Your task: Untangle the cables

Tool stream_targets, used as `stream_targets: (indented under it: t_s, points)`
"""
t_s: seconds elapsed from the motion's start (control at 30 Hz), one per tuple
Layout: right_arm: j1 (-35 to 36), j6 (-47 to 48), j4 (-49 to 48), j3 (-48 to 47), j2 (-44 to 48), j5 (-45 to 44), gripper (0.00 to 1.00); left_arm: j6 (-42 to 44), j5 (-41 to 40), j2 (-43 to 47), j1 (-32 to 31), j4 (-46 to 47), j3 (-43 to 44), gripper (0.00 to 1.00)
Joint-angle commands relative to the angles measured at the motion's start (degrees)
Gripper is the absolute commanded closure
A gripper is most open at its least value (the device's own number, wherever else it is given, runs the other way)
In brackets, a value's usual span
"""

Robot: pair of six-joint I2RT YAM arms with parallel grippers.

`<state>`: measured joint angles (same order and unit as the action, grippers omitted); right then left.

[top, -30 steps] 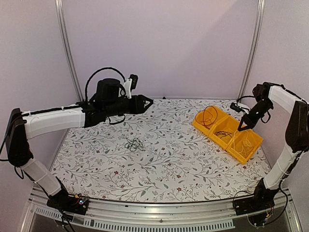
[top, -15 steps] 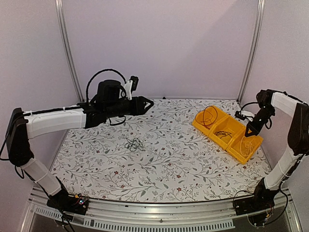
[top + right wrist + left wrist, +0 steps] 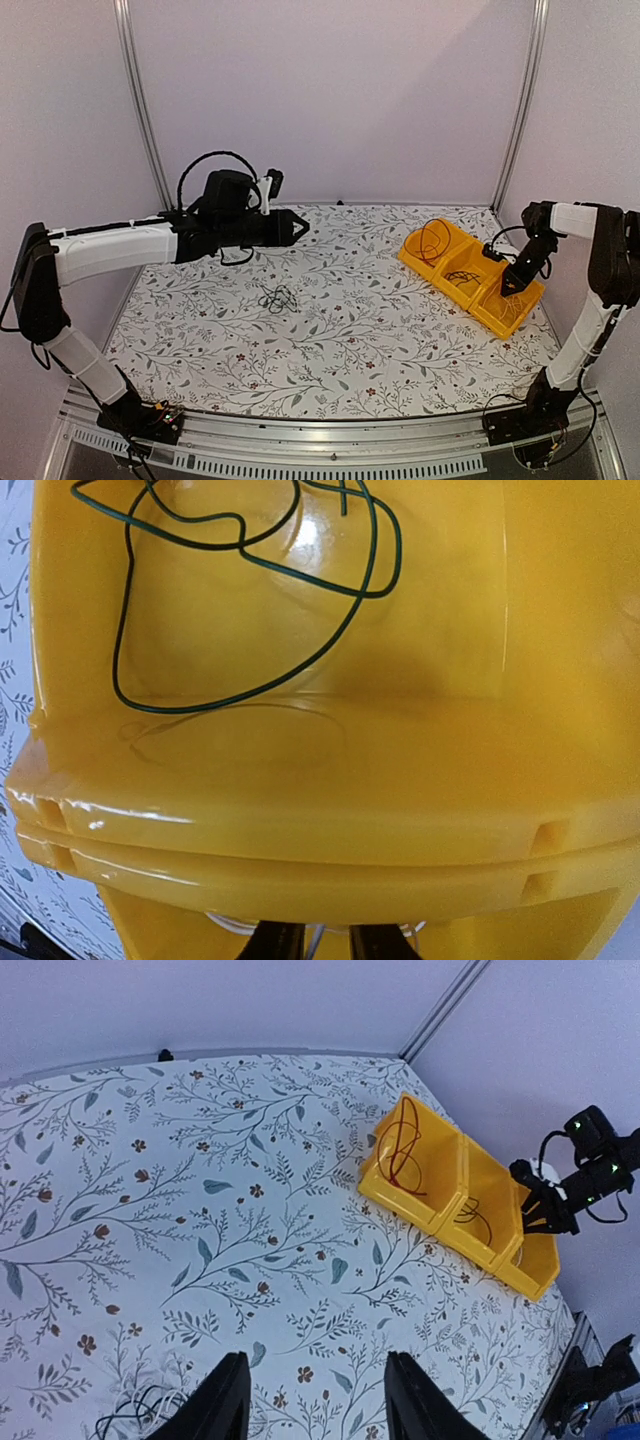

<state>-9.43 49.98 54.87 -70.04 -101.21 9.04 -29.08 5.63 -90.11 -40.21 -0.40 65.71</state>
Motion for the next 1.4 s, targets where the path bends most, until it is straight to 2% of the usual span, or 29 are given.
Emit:
stream_targets:
  t_s: [0.0, 0.13, 0.2, 0.37, 0.57, 0.73, 0.93, 1.17, 1.37]
  points:
    - [-0.03, -0.64, 1.21, -0.58, 5.61, 1.42, 0.71, -2.23, -4.89, -2.62, 1.56, -14.05, 2.68, 0.55]
    - [0.09, -3.72, 2.15, -4.82, 10.29, 4.52, 0.56, -6.08, -6.64, -3.82, 3.94, -24.41, 2.41, 0.62]
    - [0.47, -6.15, 2.2, -7.2, 11.25, 6.07, 0.54, -7.37, -6.61, -3.74, 5.11, -26.61, 1.02, 0.63]
    - [4.18, -10.43, 1.25, -7.81, 13.5, 10.68, 0.52, -9.18, -2.81, -4.44, 7.42, -24.75, -0.68, 0.63]
    - [7.01, -9.41, 2.03, -8.49, 15.37, 14.76, 0.51, -10.72, 4.3, -8.84, 9.16, -18.26, 2.71, 0.58]
    - [8.08, -9.67, 2.87, -10.65, 14.5, 17.19, 0.49, -15.17, 8.78, -14.77, 9.14, -16.97, 6.95, 0.57]
    - [8.29, -9.55, 3.02, -9.55, 15.02, 17.82, 0.48, -20.48, 9.29, -18.13, 9.14, -16.01, 9.03, 0.6]
    - [8.32, -9.28, 2.72, -8.28, 15.86, 17.61, 0.48, -25.7, 8.09, -21.51, 8.96, -19.73, 11.4, 0.6]
    - [8.31, -9.36, 2.42, -8.22, 15.65, 17.77, 0.48, -26.73, 8.08, -24.93, 8.79, -22.04, 14.42, 0.61]
